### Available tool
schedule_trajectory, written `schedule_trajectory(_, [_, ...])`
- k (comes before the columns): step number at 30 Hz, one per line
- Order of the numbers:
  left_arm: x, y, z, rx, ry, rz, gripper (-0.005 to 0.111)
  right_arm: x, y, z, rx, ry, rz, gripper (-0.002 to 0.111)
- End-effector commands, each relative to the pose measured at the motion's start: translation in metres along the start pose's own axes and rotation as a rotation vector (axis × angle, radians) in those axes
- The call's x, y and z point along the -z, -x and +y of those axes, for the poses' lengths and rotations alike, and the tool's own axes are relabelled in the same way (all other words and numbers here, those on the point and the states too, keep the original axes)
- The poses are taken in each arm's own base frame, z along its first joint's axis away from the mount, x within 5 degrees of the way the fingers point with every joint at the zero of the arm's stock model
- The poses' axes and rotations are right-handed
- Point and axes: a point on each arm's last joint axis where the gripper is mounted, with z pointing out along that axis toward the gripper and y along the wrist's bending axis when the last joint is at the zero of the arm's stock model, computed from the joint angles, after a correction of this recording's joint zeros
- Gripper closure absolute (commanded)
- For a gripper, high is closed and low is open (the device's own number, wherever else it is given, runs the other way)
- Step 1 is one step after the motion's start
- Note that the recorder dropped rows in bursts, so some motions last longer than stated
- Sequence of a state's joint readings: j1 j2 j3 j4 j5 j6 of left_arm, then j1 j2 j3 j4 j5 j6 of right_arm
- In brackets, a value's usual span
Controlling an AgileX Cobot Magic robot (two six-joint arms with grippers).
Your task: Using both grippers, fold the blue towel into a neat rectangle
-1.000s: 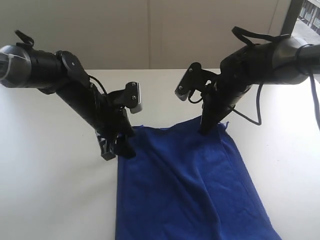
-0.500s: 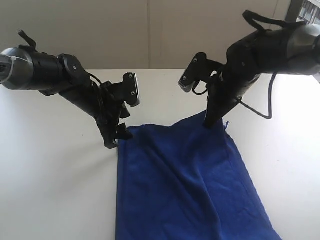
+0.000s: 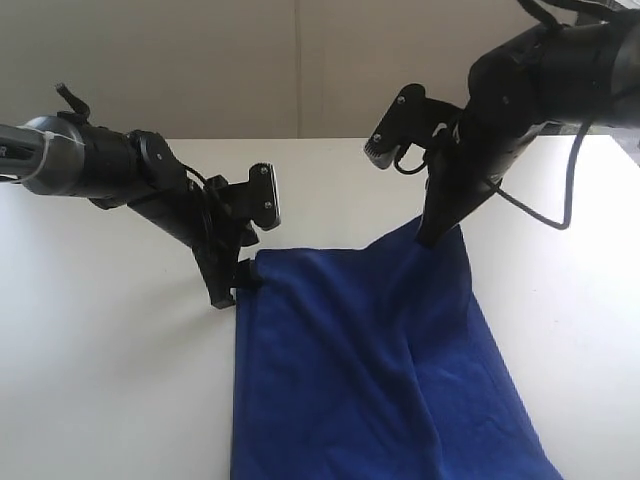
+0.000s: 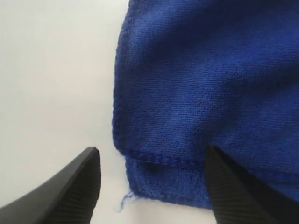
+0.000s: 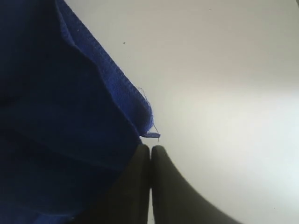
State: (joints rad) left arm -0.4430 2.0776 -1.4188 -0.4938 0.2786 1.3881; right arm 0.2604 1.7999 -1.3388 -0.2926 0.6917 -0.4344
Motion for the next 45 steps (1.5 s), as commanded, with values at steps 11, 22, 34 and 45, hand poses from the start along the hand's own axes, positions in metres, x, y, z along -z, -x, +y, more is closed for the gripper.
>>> schedule_trajectory(11, [0.003,0.000,0.007,0.024,0.061,-0.012,0.039,0.019,0.002,0.009,0.001,0.018,0.027,0.108])
schedule_trajectory(22, [0.003,0.000,0.006,0.021,0.056,-0.011,0.039,0.024,0.009,0.023,0.029,-0.013,0.084,0.108])
schedule_trajectory(34, [0.002,0.003,0.005,0.033,0.044,-0.030,0.039,0.049,0.011,0.024,0.000,-0.046,0.059,0.108])
schedule_trajectory(45, [-0.001,0.011,0.003,0.024,0.029,-0.137,0.039,0.050,0.008,0.025,-0.016,-0.037,0.097,0.108])
